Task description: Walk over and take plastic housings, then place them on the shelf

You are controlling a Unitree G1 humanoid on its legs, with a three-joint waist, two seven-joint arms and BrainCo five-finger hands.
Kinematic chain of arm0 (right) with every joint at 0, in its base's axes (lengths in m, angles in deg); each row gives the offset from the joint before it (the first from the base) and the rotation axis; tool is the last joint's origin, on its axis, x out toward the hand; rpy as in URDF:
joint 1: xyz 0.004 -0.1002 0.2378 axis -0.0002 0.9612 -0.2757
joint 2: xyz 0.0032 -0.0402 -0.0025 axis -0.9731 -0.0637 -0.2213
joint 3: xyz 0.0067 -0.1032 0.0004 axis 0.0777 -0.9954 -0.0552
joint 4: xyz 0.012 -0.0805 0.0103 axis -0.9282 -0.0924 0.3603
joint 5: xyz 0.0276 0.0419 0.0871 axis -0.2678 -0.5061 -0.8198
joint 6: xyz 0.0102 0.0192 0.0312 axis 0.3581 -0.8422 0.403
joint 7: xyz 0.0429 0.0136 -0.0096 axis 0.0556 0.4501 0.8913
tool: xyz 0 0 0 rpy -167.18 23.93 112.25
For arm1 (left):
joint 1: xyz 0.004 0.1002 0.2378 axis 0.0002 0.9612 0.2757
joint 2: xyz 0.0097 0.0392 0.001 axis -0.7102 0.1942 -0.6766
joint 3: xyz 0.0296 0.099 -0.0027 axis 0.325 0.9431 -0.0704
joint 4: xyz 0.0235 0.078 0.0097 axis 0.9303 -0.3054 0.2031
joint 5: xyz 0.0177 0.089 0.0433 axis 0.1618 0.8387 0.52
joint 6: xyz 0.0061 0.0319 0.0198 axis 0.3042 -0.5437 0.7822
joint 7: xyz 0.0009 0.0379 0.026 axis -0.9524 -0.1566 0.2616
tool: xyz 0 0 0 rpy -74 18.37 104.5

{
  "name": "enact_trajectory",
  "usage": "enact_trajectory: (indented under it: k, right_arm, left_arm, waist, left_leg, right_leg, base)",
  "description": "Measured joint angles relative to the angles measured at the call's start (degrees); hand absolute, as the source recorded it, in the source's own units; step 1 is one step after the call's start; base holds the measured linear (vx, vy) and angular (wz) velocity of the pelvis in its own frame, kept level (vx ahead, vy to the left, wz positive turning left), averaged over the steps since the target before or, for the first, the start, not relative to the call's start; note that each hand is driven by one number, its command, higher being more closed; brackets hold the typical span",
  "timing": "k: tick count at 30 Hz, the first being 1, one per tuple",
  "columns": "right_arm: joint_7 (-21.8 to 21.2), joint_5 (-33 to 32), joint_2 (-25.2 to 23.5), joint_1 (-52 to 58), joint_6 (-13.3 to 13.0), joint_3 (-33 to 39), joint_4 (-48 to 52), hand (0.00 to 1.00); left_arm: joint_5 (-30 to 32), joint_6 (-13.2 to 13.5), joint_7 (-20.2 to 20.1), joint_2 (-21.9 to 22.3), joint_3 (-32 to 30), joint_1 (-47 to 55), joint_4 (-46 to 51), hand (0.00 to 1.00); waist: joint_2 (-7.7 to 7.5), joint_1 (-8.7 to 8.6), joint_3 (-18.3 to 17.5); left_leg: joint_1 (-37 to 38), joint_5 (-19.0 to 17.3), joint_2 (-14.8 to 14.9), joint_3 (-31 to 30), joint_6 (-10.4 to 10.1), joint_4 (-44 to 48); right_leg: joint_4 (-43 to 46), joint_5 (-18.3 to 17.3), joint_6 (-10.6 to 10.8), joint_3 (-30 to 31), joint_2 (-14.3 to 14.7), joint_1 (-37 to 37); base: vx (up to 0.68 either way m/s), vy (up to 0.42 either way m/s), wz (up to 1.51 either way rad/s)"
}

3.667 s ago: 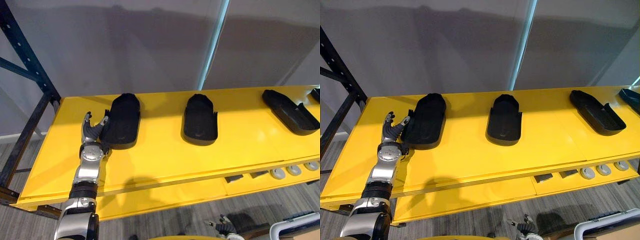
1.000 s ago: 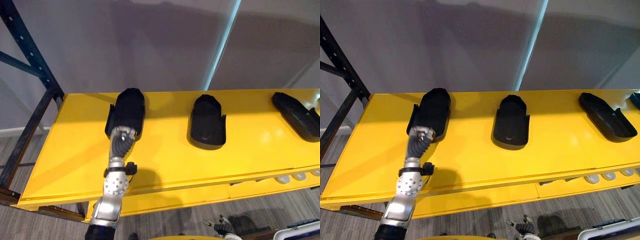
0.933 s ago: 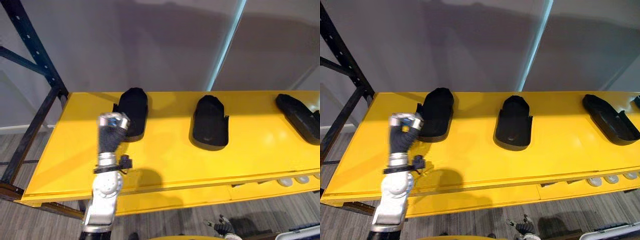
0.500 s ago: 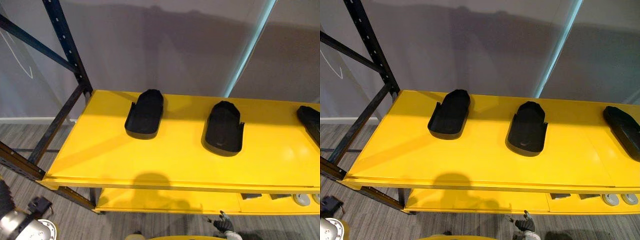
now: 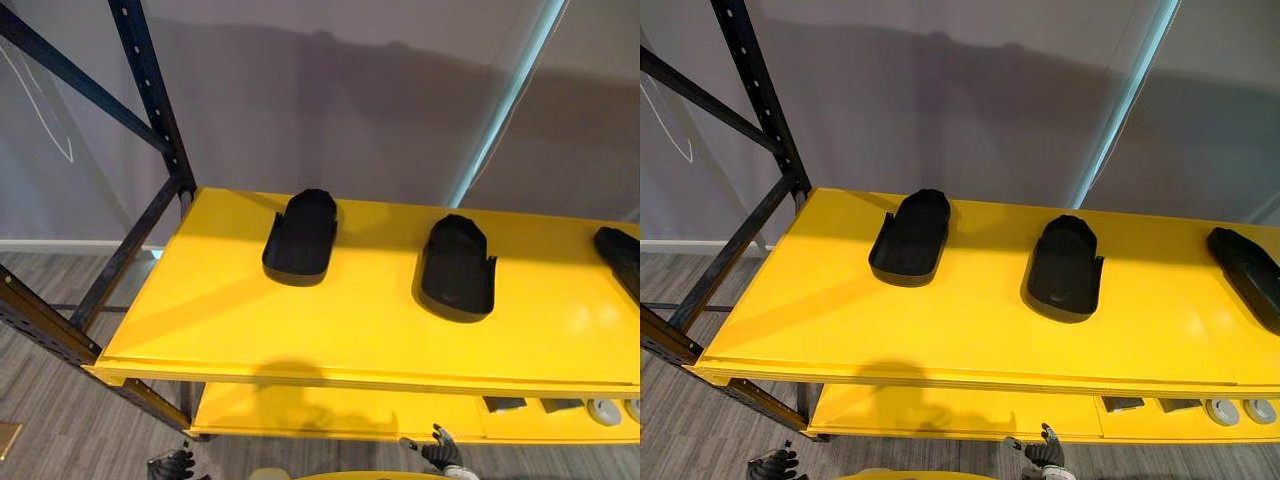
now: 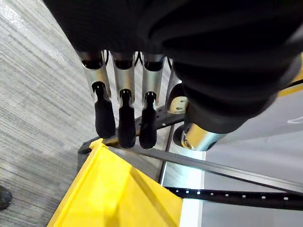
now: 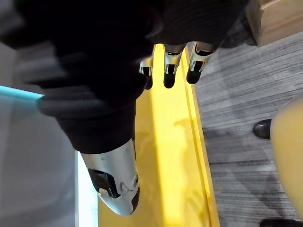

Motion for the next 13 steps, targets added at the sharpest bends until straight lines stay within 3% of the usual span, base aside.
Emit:
enact_trajectory:
  k: [13]
  right_arm:
    - [0.1, -0.7, 0.1, -0.8, -0.1, 2.8, -1.1, 0.00]
  left_arm:
    - [3.7, 0.9, -2.5, -2.3, 8.1, -5.3, -10.8, 0.00]
  waist:
    - [0.62, -0.08, 0.3]
  left_leg:
    - [2.7, 0.5, -0.9, 1.2, 0.1, -3.7]
  right_leg:
    - [-1.4, 0.0, 0.4, 0.6, -0.6, 0.8]
  base:
    - [0.07, 0.000, -0.04]
